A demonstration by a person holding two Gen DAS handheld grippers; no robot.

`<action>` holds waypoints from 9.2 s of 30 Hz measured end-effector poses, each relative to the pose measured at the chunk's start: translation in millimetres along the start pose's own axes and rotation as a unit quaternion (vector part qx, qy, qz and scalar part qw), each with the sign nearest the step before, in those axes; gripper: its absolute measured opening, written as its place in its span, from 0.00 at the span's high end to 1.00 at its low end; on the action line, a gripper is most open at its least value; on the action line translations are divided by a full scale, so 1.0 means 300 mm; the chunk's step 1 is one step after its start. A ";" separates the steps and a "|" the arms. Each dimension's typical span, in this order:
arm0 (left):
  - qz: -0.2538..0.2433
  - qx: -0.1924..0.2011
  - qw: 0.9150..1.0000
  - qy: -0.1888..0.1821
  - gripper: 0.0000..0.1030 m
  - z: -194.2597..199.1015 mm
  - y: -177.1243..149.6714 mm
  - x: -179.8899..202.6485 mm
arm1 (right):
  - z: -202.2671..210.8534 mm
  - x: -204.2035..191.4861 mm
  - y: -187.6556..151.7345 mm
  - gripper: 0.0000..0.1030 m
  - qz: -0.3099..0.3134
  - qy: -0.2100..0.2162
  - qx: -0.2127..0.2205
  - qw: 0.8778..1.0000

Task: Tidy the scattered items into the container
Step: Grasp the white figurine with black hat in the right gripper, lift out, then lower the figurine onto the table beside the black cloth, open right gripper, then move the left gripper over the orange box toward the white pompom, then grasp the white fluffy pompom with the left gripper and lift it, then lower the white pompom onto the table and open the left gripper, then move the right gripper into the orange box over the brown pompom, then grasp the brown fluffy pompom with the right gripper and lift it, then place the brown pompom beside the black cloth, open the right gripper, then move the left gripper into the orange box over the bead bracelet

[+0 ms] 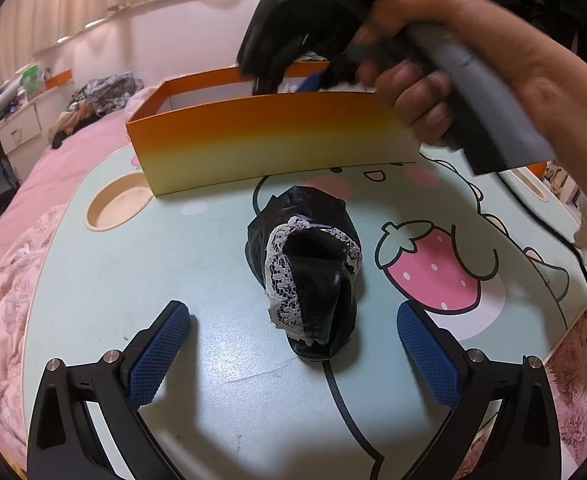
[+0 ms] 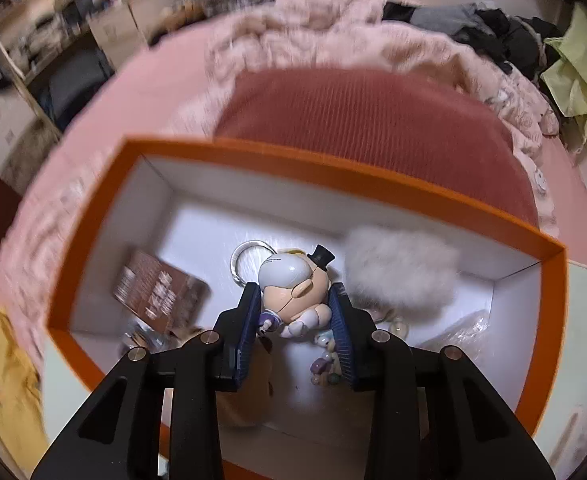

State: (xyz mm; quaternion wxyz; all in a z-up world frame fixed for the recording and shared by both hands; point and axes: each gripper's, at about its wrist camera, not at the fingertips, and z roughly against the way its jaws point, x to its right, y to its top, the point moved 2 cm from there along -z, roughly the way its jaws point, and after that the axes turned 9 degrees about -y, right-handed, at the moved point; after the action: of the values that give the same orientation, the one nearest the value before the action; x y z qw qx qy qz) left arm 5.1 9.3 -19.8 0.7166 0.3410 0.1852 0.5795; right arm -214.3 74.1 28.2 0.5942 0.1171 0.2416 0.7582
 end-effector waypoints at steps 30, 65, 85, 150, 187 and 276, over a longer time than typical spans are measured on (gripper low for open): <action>-0.003 -0.002 1.000 0.000 0.00 0.001 -0.004 -0.006 | 0.214 0.150 -0.539 0.44 -0.050 -0.008 0.099 0.994; 0.090 0.023 0.993 -0.077 0.00 0.112 0.244 -0.062 | 0.254 0.196 -0.718 0.00 -0.038 -0.123 0.115 0.985; 0.152 -0.136 0.978 -0.055 0.30 -0.393 0.690 -0.054 | 0.262 0.193 -0.713 0.00 -0.034 -0.117 0.120 0.985; -0.019 0.027 0.999 -0.033 0.03 0.083 -0.041 0.005 | 0.269 0.188 -0.690 0.00 -0.032 -0.114 0.123 0.985; 0.002 0.019 1.000 0.019 0.00 0.068 -0.059 -0.075 | 0.183 0.037 -0.008 0.54 0.072 -0.069 -0.069 0.993; 0.036 -0.087 0.993 -0.073 0.34 -0.137 0.687 -0.079 | 0.261 0.172 -0.798 0.00 -0.021 -0.107 0.102 0.989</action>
State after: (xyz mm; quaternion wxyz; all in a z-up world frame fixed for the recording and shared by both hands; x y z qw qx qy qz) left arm -173.5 17.8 93.2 0.7340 0.3251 0.0685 0.5923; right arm 10.4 183.8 -31.2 0.6176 0.2529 0.2552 0.6996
